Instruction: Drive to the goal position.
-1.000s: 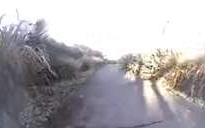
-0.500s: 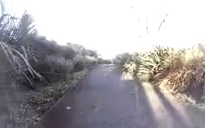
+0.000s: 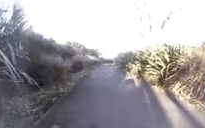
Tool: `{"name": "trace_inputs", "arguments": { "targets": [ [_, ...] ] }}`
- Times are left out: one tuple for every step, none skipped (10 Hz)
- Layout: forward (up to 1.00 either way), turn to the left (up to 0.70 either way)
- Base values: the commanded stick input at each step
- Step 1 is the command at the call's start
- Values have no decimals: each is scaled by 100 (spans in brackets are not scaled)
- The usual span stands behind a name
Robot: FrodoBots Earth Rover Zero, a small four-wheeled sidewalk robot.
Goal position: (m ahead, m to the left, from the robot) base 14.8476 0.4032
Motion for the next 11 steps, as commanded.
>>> {"name": "trace_inputs", "arguments": {
  "targets": [
    [85,0],
    [85,0],
    [85,0],
    [85,0],
    [85,0],
    [85,0],
    [85,0],
    [85,-33],
    [85,-22],
    [85,-12],
    [85,-2]
  ]
}}
